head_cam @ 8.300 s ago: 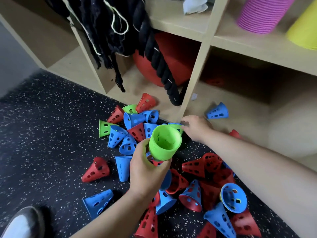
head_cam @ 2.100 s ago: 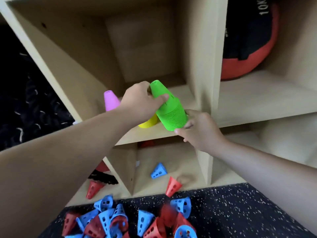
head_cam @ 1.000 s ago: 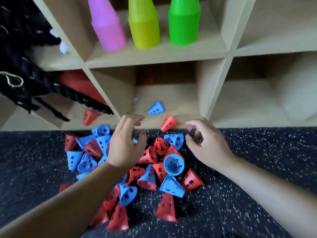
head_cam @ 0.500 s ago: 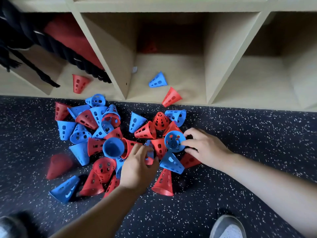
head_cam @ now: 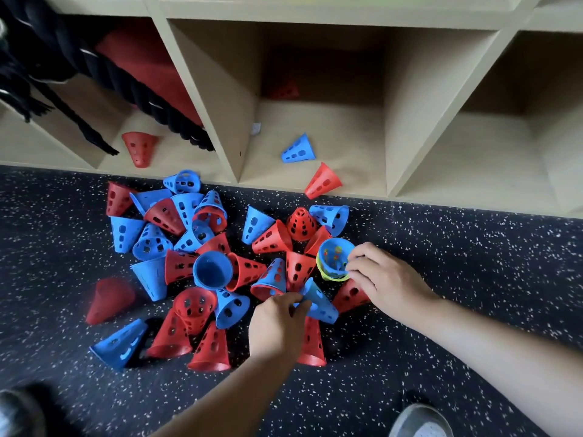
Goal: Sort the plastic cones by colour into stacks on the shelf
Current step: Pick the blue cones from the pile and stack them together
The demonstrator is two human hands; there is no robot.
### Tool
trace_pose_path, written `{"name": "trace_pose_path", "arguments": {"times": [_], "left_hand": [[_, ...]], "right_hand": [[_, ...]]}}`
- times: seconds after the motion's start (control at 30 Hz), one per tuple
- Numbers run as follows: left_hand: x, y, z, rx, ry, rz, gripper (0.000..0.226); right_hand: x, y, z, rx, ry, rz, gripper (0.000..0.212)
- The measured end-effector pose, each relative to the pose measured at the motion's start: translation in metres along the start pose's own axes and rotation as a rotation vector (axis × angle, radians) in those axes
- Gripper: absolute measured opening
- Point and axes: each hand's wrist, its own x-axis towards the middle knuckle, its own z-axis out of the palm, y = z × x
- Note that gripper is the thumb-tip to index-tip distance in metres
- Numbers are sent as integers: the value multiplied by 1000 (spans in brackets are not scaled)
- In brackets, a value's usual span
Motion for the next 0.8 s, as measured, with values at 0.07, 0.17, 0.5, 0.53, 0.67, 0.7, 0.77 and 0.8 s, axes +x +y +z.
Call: {"name": "trace_pose_path", "arguments": {"times": [0.07, 0.17, 0.5, 0.53, 0.67, 0.7, 0.77, 0.8], "left_hand": [[-3, -1, -4, -33, 45, 62, 14], [-9, 2, -11, -82, 137, 136, 9], [-15, 6, -28, -251, 207, 187, 35], [-15, 7, -29, -240, 215, 200, 30], [-14, 14, -33, -237, 292, 297, 35], [-14, 18, -34, -257, 315, 330, 40], [-16, 26, -37, -365, 338, 348, 54], [-17, 29, -39, -411, 342, 340, 60]], "right_hand": [[4, -3, -7, 41, 58, 42, 4], [10, -8, -18, 110, 162, 159, 4], [19, -34, -40, 361, 420, 308, 7], [21, -40, -45, 376, 444, 280, 7], [31, -68, -62, 360, 470, 64, 6], [33, -74, -64, 336, 436, 10, 6], [34, -81, -62, 342, 314, -78, 7], [33, -83, -60, 357, 243, -120, 10]]}}
